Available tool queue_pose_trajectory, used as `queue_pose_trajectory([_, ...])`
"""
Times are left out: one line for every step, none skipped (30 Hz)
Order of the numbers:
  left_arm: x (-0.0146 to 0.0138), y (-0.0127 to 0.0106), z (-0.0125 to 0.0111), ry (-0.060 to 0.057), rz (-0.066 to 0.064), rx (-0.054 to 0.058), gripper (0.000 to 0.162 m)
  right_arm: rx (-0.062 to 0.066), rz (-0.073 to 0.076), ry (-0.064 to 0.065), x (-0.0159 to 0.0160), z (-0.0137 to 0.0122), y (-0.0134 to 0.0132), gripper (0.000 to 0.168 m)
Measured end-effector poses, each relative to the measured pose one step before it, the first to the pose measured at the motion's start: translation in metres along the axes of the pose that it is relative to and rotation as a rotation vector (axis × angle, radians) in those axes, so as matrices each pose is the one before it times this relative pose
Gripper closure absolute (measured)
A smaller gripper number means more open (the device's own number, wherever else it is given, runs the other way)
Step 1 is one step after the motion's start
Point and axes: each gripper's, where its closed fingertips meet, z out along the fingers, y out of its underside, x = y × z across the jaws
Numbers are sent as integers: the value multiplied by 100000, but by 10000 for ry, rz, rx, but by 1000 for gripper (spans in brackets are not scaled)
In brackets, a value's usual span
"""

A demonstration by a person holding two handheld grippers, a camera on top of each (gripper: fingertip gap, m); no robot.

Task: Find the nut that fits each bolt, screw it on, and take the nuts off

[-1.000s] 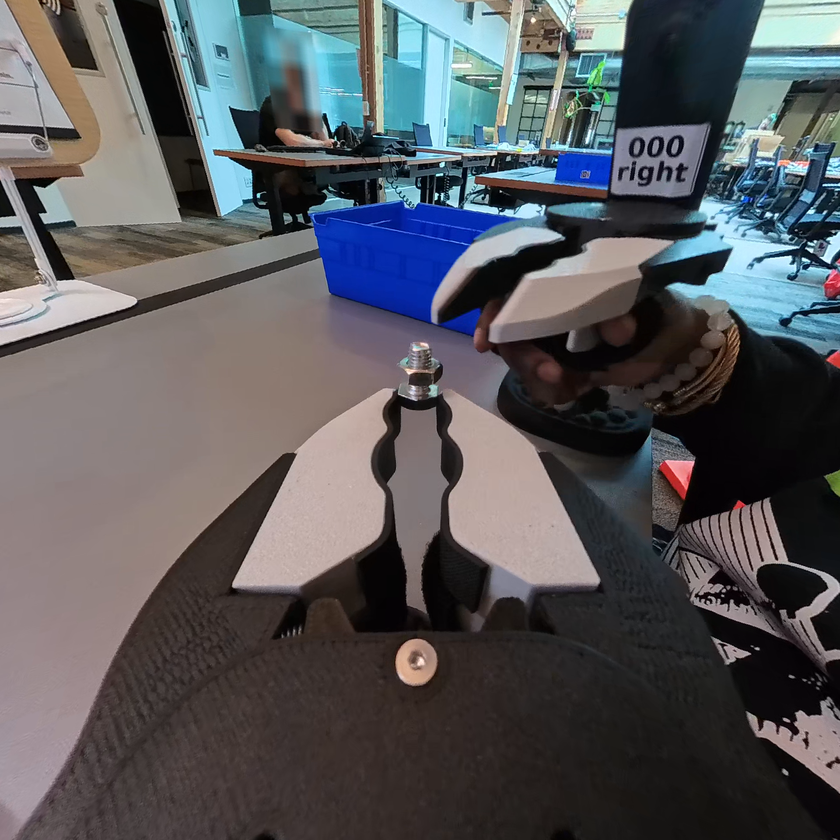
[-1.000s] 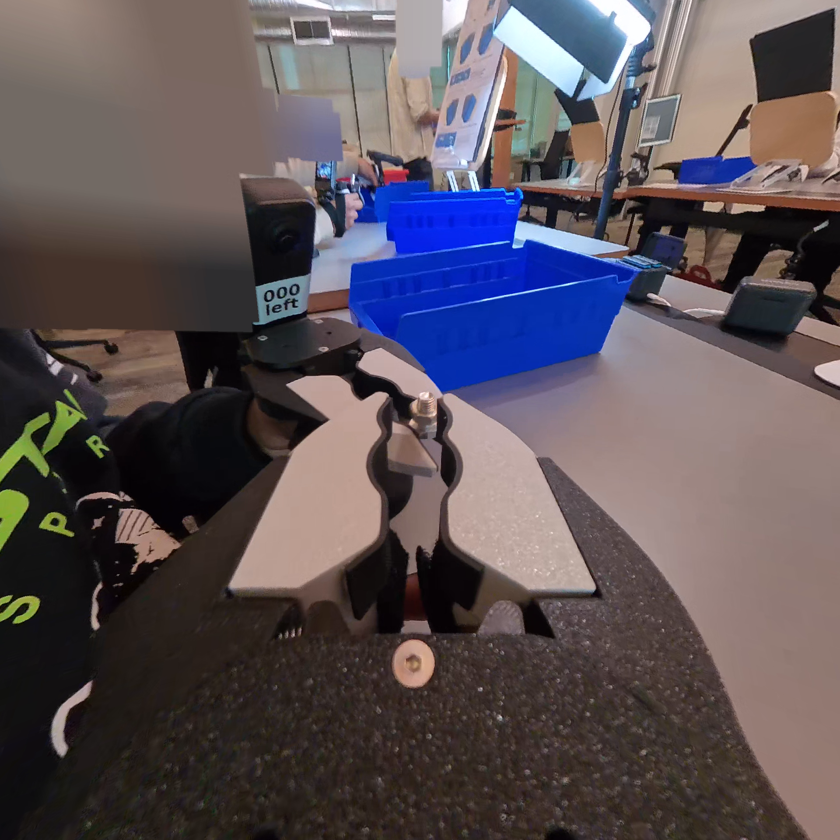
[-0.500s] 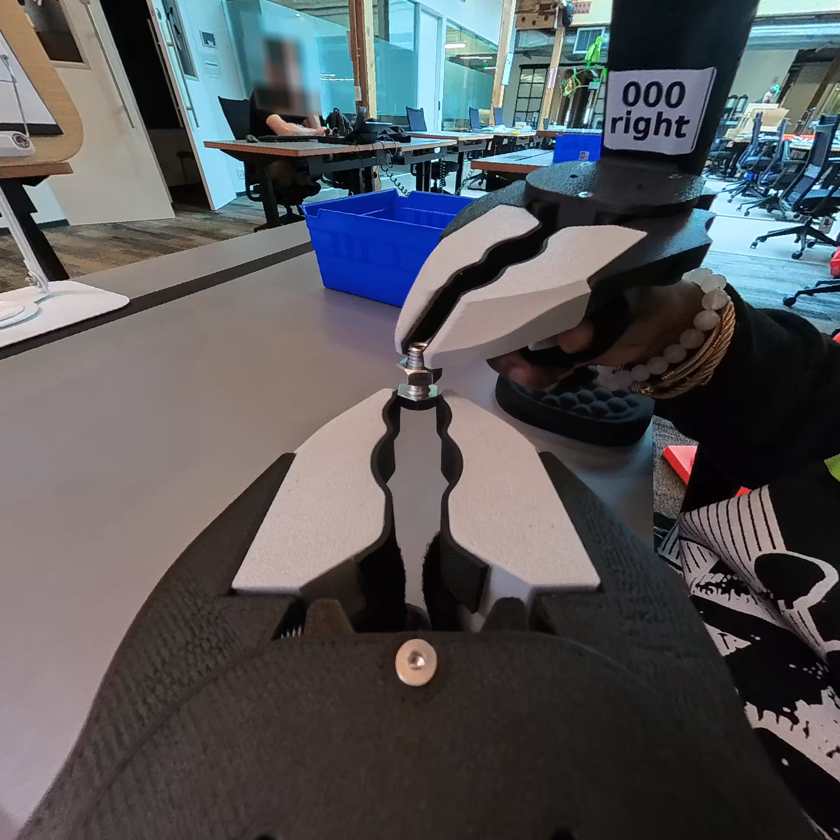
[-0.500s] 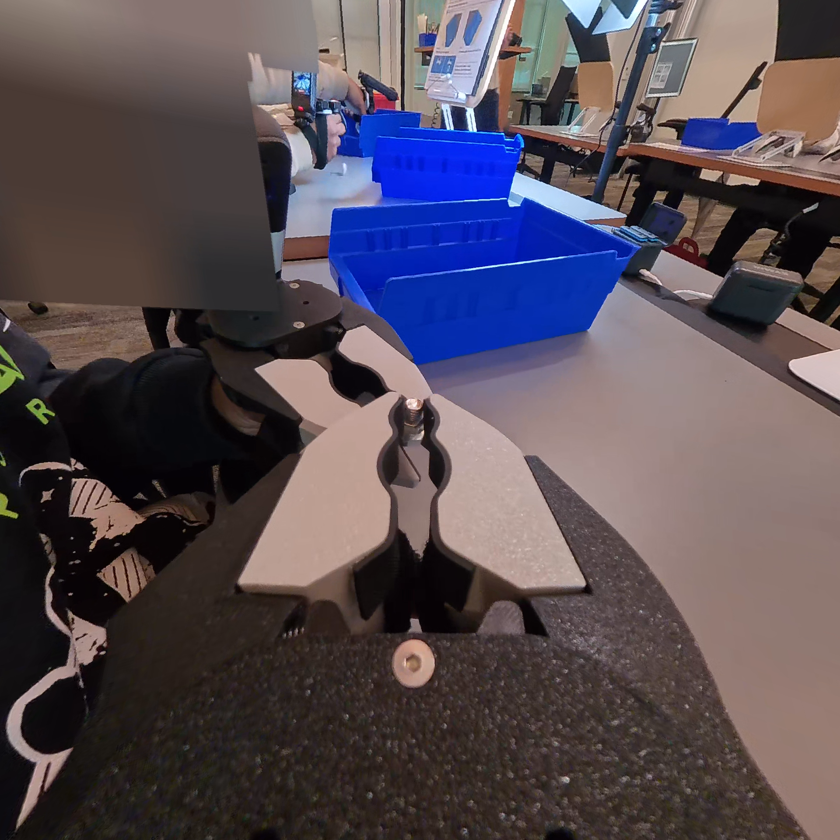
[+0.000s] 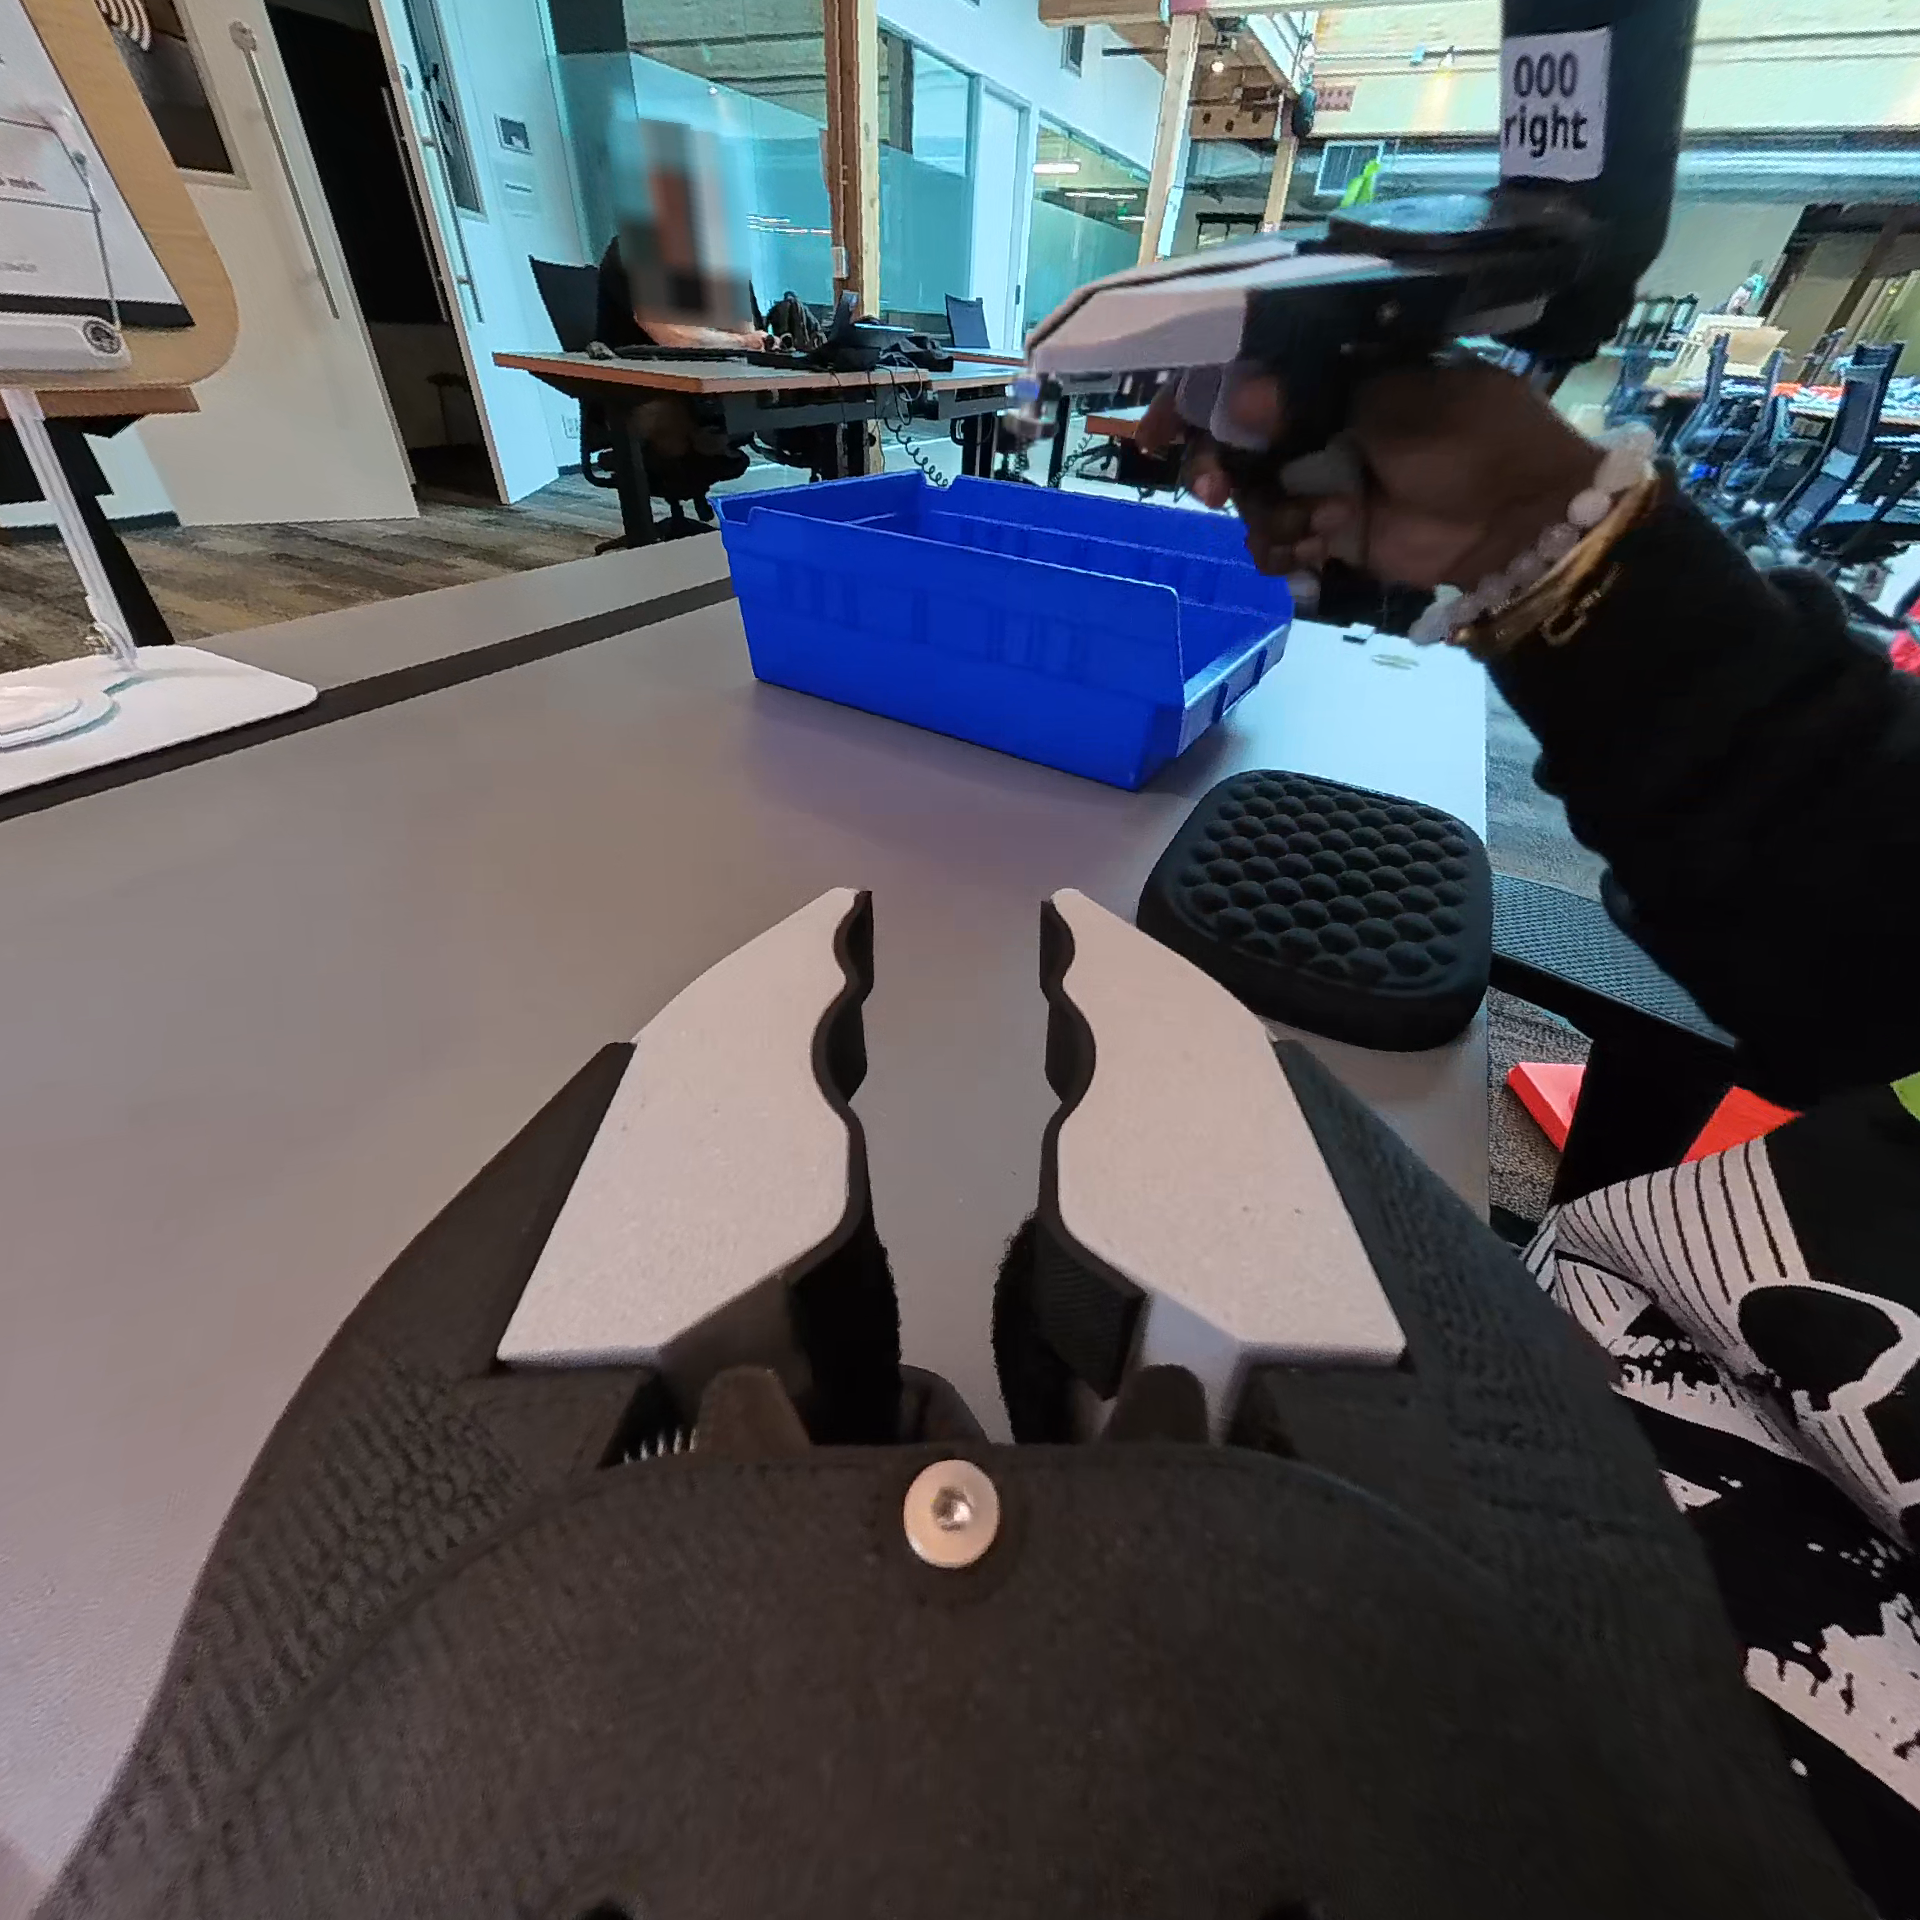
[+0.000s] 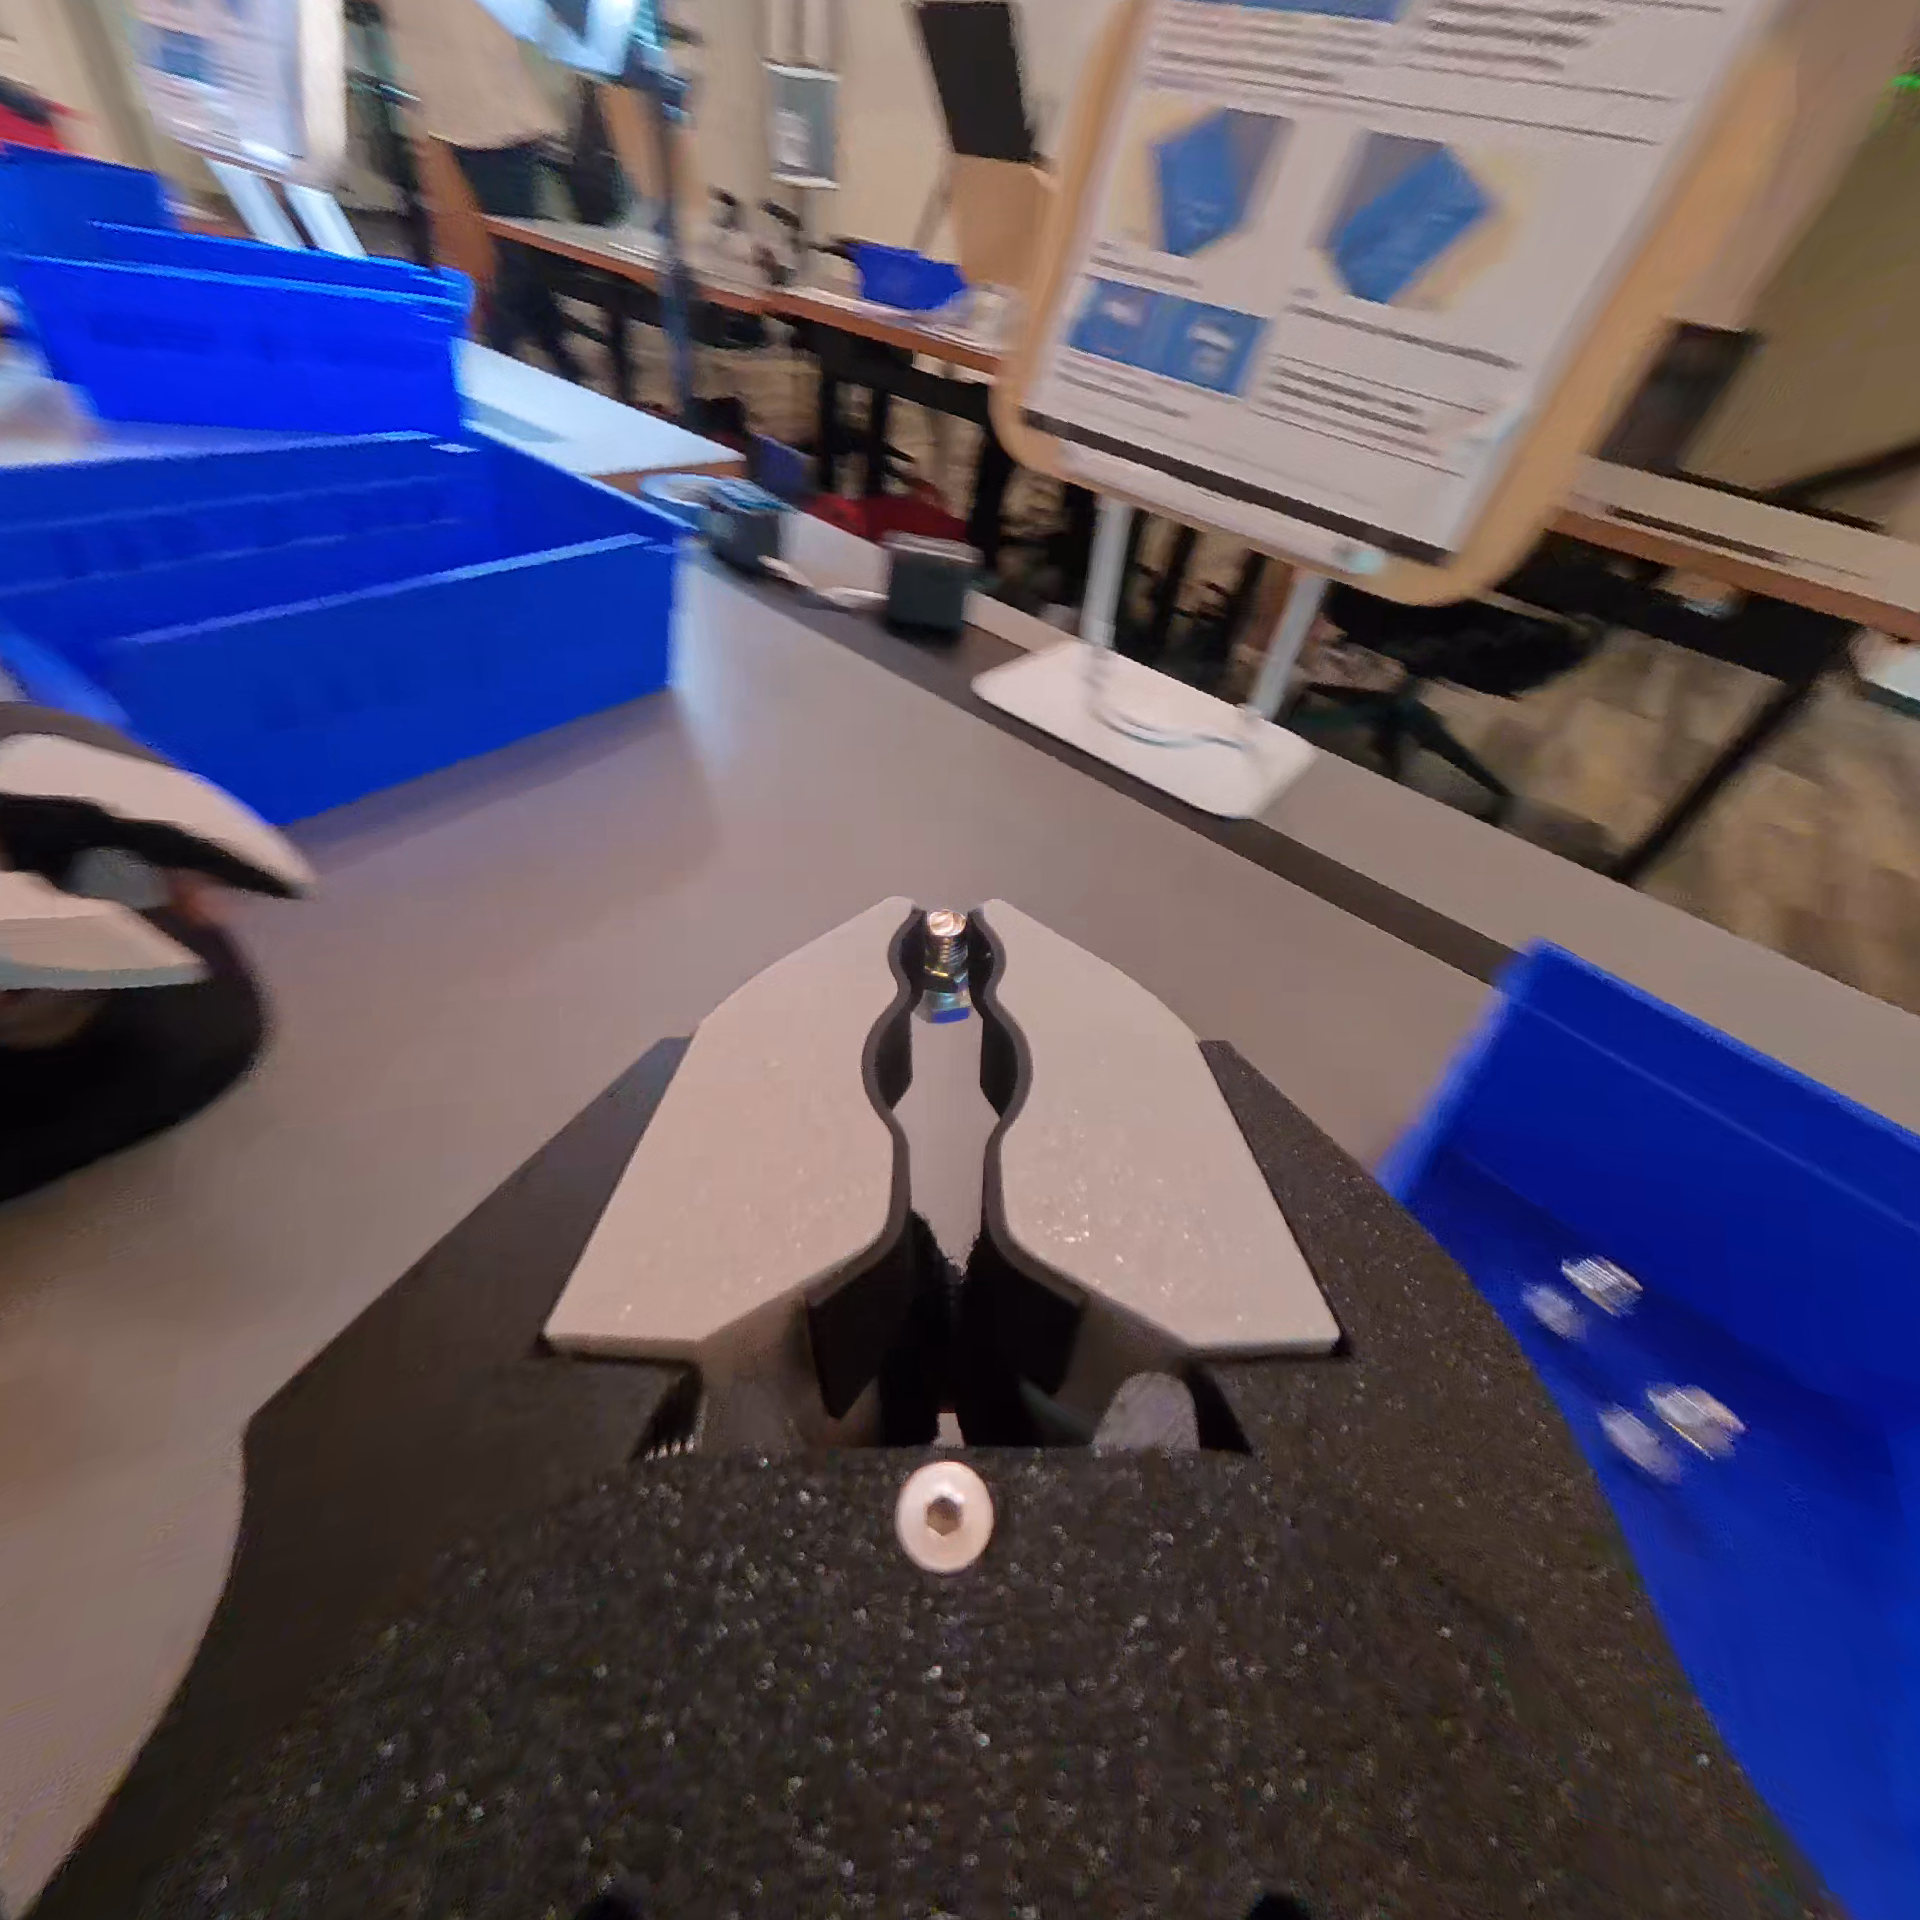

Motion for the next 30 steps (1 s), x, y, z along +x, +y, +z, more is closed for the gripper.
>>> queue_pose_trajectory([-15, 10, 2, -21, 2, 0, 131, -221, 76, 604, 2162, -624, 401, 161])
queue_pose_trajectory([-16, 1, -8, -14, -3, 8, 131, -245, 81, 562, 2094, -463, 491, 161])
queue_pose_trajectory([-27, -14, -1, -11, -11, 10, 131, -277, 88, 509, 1987, -304, 591, 160])
queue_pose_trajectory([-19, 0, -10, -5, -20, 8, 131, -294, 103, 472, 1864, -138, 693, 160])
queue_pose_trajectory([-25, 6, 5, 2, -31, 1, 131, -295, 111, 413, 1702, 23, 747, 160])
queue_pose_trajectory([-31, 8, 3, 4, -40, -1, 131, -320, 121, 345, 1515, 187, 835, 160])
queue_pose_trajectory([-48, 5, 10, -4, -42, 0, 131, -346, 130, 295, 1359, 338, 910, 161])
queue_pose_trajectory([-40, -3, -4, -7, -36, -1, 131, -369, 139, 262, 1259, 484, 964, 161])
queue_pose_trajectory([-20, -6, -7, -1, -24, 4, 131, -393, 162, 244, 1167, 605, 1029, 161])
queue_pose_trajectory([-16, -8, -4, -4, -13, 6, 131, -438, 184, 166, 983, 716, 1093, 160])
queue_pose_trajectory([-16, -6, -4, -9, -3, 5, 131, -435, 204, 104, 822, 826, 1050, 160])
queue_pose_trajectory([-5, 2, 0, -11, 6, -1, 131, -377, 192, 96, 736, 901, 921, 160])
queue_pose_trajectory([-7, 11, 15, -9, 2, -10, 131, -392, 156, 58, 606, 934, 878, 160])
queue_pose_trajectory([-4, 32, 29, -3, -4, -19, 131, -406, 150, 33, 506, 949, 825, 160])
queue_pose_trajectory([-10, 24, 20, -3, -5, -21, 131, -346, 159, 51, 462, 891, 677, 160])
queue_pose_trajectory([1, 0, 1, -3, 4, -8, 131, -299, 142, 18, 341, 846, 578, 160])
queue_pose_trajectory([-5, -10, -7, -11, 6, 9, 131, -296, 125, 32, 314, 780, 539, 160])
queue_pose_trajectory([-3, -11, -6, -12, 3, 11, 131, -242, 99, 85, 331, 705, 426, 160])
queue_pose_trajectory([-13, -8, -3, -6, -3, 7, 131, -176, 82, 92, 310, 604, 328, 160])
queue_pose_trajectory([-10, -2, 0, -1, -8, 1, 131, -139, 83, 78, 237, 508, 268, 160])
queue_pose_trajectory([-13, 14, 4, 1, -12, -4, 131, -104, 73, 28, 133, 378, 219, 160])
queue_pose_trajectory([-5, 0, -2, 3, -8, -1, 131, -105, 36, -39, -18, 269, 202, 160])
queue_pose_trajectory([-2, -5, 9, 0, -7, 3, 131, -83, -16, -45, -75, 170, 150, 160])
queue_pose_trajectory([-14, 10, 5, 1, -11, -2, 131, -46, -79, 10, -53, 98, 80, 160])
queue_pose_trajectory([-13, 5, 8, 3, -17, -7, 131, -40, -111, 67, -2, 54, 71, 160])
queue_pose_trajectory([-2, 3, 16, 8, -13, -5, 131, -51, -97, 71, 30, 24, 51, 158])
queue_pose_trajectory([0, 0, -7, 2, -4, 0, 131, -37, -49, 57, 30, -50, 7, 153])
queue_pose_trajectory([8, -9, -7, -2, 5, 9, 131, 16, -6, 25, 1, -165, -103, 149])
queue_pose_trajectory([-1, -19, -15, -5, 13, 18, 131, 126, 26, 1, -61, -322, -283, 146])
queue_pose_trajectory([9, -25, -16, -8, 15, 15, 131, 255, 56, 40, -62, -543, -494, 143])
